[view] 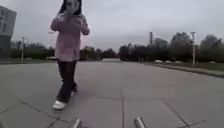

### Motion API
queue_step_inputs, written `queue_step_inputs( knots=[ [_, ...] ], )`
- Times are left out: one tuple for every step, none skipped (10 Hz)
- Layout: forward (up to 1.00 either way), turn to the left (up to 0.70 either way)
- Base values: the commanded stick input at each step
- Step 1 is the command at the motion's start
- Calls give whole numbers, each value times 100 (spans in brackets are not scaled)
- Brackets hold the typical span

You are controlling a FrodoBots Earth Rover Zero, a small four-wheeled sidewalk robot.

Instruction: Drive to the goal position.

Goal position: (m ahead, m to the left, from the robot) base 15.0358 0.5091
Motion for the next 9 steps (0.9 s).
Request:
queue_step_inputs(
  knots=[
    [100, 6],
    [100, 6],
    [100, 6],
    [100, 6],
    [100, 6],
    [100, 6],
    [100, -34],
    [100, -34],
    [100, -34]
  ],
)
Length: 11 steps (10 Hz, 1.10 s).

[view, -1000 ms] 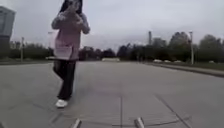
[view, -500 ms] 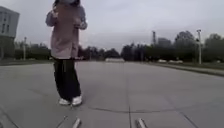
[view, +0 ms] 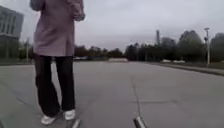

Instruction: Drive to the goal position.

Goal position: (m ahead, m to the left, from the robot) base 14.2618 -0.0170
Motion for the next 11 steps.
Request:
queue_step_inputs(
  knots=[
    [100, -34],
    [100, -34],
    [100, -34],
    [100, -34],
    [100, -34],
    [100, -34],
    [100, -34],
    [100, -34],
    [100, -33],
    [100, 14],
    [100, 38]
  ],
)
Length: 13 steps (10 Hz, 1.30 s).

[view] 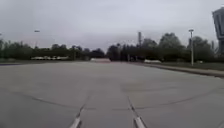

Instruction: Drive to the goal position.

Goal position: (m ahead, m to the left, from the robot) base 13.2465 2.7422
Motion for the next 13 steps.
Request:
queue_step_inputs(
  knots=[
    [100, 13],
    [100, 6],
    [100, 6],
    [100, 6],
    [100, 6],
    [100, 6],
    [100, 6],
    [100, 6],
    [100, 6],
    [100, 6],
    [100, 6],
    [100, 6],
    [100, 6]
  ],
)
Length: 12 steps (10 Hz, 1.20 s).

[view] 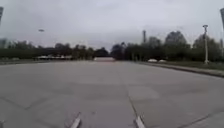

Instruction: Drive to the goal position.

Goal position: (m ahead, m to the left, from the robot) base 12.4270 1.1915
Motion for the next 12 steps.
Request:
queue_step_inputs(
  knots=[
    [100, 6],
    [100, 6],
    [100, 6],
    [100, 6],
    [100, 6],
    [100, 6],
    [100, 6],
    [100, 6],
    [100, 6],
    [100, 6],
    [100, 6],
    [100, 6]
  ],
)
